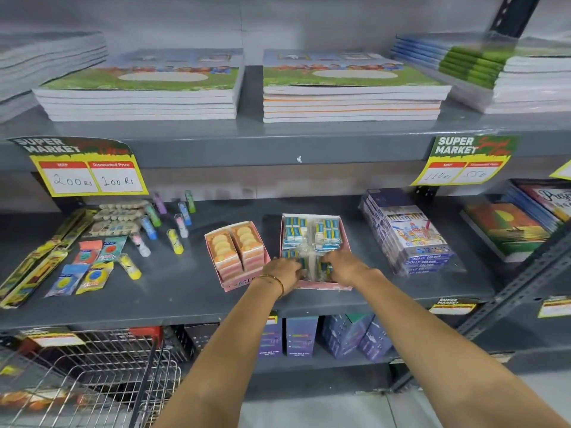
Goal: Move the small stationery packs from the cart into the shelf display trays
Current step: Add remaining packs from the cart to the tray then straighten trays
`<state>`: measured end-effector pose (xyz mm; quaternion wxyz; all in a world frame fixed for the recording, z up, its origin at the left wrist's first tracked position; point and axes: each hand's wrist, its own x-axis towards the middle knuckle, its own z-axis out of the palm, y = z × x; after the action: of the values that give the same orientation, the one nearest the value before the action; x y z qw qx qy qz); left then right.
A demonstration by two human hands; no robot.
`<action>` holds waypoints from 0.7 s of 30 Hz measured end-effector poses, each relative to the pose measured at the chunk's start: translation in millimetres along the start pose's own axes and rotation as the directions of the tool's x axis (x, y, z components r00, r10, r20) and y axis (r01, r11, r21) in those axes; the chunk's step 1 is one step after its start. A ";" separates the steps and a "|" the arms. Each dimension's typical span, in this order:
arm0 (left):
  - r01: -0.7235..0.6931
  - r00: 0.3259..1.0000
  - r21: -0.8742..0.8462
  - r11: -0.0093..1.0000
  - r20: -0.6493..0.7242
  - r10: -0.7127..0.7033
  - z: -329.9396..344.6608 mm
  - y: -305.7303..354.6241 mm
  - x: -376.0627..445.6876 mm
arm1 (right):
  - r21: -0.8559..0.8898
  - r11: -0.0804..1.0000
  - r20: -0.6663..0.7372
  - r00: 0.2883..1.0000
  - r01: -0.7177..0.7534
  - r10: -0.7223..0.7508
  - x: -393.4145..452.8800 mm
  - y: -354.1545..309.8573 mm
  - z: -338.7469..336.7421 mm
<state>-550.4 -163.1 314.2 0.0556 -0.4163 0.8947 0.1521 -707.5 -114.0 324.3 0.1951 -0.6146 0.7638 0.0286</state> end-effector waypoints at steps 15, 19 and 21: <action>-0.053 0.995 -0.047 0.997 0.080 0.056 -2.6 -9.3 4.3 | 0.074 0.997 0.006 1.000 -0.019 0.019 1.8 -0.7 0.3; -0.055 0.997 -0.027 0.998 0.048 0.056 0.4 -8.7 3.1 | 0.087 0.994 0.006 0.998 -0.060 0.059 3.1 -6.7 0.0; -0.060 0.998 -0.019 0.998 0.019 0.060 1.4 -8.3 1.1 | 0.095 0.993 -0.010 0.998 -0.065 0.067 2.2 -8.8 2.0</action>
<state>-544.9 -168.5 310.8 0.0560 -0.3883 0.9047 0.1660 -698.9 -117.6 323.5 0.2178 -0.5793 0.7854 -0.0050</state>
